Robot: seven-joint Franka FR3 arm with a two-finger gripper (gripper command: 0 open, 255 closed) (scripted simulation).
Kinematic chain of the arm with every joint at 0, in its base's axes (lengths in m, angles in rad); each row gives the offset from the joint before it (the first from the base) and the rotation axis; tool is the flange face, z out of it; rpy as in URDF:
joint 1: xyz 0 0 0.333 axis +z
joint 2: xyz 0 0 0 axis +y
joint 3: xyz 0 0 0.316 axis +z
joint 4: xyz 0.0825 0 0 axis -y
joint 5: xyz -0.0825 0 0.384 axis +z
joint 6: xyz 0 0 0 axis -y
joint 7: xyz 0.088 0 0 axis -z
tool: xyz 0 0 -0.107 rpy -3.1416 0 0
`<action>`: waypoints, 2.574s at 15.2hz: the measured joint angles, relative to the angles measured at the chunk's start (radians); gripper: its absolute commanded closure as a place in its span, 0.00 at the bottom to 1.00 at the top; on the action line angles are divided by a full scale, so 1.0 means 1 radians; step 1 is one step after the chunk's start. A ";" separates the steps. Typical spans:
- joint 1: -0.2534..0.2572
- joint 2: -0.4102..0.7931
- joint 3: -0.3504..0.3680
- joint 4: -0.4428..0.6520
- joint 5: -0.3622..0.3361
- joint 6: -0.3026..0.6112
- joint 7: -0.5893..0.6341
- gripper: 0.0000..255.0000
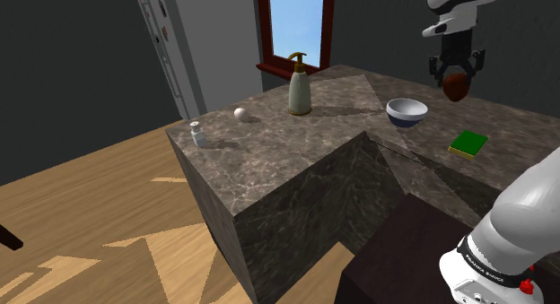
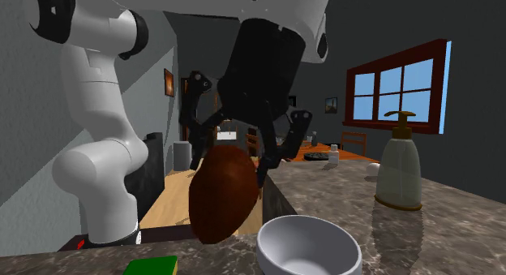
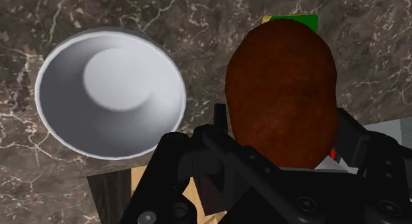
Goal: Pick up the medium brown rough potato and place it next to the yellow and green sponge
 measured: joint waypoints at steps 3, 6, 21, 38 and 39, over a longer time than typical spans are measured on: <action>-0.032 0.039 -0.050 0.039 -0.008 0.013 -0.085 1.00; -0.056 0.069 -0.083 0.055 -0.010 0.034 -0.142 1.00; -0.066 0.099 -0.101 -0.117 -0.003 0.231 -0.127 1.00; -0.073 0.147 -0.110 -0.209 0.016 0.370 -0.124 0.00; -0.073 0.149 -0.110 -0.212 0.017 0.372 -0.124 0.00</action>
